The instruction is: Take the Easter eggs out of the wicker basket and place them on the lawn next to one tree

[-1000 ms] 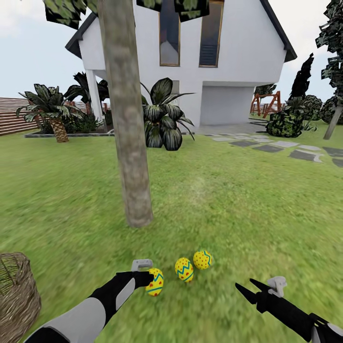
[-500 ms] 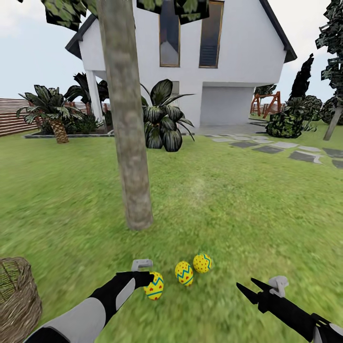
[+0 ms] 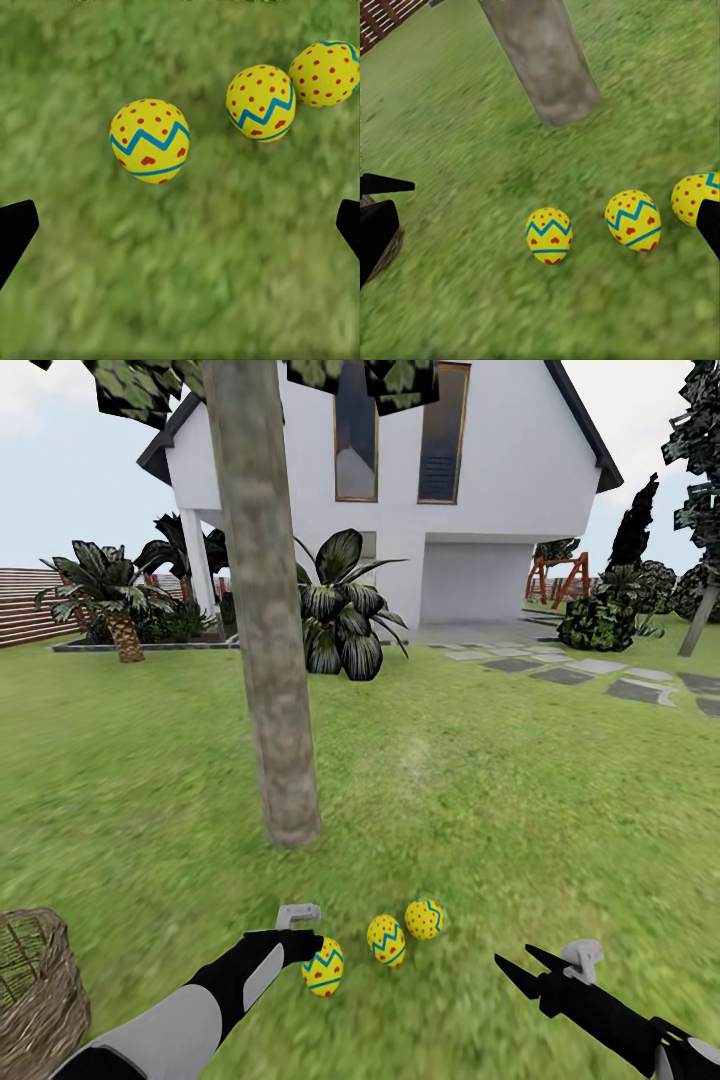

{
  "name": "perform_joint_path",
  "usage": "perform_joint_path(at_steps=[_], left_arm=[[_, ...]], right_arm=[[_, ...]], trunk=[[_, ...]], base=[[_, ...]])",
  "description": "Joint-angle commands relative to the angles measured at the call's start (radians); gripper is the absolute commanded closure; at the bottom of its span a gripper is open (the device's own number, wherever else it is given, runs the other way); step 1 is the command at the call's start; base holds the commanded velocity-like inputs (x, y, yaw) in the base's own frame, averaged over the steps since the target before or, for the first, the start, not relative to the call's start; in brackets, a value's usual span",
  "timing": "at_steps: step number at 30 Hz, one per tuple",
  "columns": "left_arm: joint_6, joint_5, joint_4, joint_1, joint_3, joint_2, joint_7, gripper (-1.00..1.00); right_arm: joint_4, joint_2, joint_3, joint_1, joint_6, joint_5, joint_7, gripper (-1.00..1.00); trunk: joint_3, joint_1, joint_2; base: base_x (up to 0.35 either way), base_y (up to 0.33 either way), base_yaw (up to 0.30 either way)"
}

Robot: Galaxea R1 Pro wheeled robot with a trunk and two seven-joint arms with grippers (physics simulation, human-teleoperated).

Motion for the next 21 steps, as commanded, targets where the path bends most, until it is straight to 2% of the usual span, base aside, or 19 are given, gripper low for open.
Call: perform_joint_path(at_steps=[1, 12, 21], left_arm=[[0.004, 0.011, -0.002, 0.000, -0.008, 0.001, 0.008, -1.00], [0.004, 0.011, -0.002, 0.000, -0.008, 0.001, 0.007, -1.00], [0.003, 0.012, -0.002, 0.001, -0.008, 0.001, 0.007, -1.00]], right_arm=[[-0.001, 0.000, -0.002, -0.001, 0.007, 0.004, 0.006, -1.00], [-0.001, -0.001, -0.001, -0.001, 0.008, 0.003, 0.004, -1.00], [-0.001, -0.001, -0.001, -0.001, 0.008, 0.003, 0.003, -1.00]], trunk=[[-0.001, 0.000, 0.000], [-0.001, 0.000, 0.000], [0.027, -0.035, 0.063]], base=[[0.000, 0.000, 0.000], [0.000, 0.000, 0.000], [0.000, 0.000, 0.000]])
